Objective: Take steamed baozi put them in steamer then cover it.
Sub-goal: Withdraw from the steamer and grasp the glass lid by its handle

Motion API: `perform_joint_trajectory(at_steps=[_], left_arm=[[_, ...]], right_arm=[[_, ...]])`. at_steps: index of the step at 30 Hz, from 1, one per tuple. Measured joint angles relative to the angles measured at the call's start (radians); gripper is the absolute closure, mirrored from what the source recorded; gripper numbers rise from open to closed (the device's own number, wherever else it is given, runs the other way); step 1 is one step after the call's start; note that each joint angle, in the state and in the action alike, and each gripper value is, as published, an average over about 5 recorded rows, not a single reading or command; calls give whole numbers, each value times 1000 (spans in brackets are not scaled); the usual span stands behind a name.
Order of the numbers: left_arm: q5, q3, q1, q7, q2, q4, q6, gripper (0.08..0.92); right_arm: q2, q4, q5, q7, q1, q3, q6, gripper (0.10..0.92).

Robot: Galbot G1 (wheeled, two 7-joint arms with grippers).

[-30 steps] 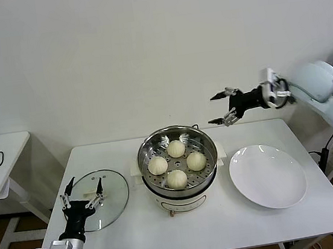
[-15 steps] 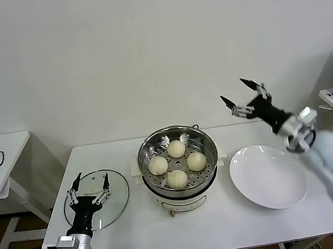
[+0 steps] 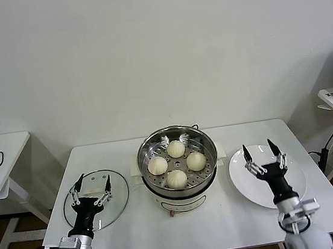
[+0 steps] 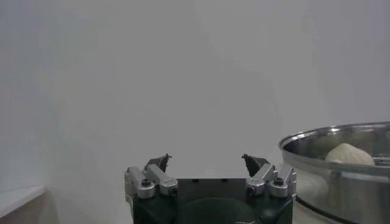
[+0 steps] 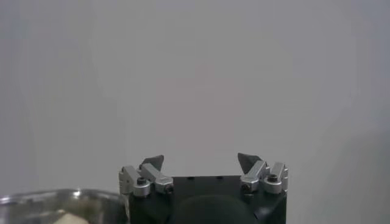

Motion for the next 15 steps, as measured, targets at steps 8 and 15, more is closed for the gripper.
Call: perform_joint_trajectory(at_steps=[8,15], left_arm=[[281,-41,1,-74,29,68,-109,177],[697,-93,-6,-206,66,174,-234,177]], right_arm=[[88,-9,-40,30,-52,7,58,203],[133,-28,-57,43,-58,-3,81,203]])
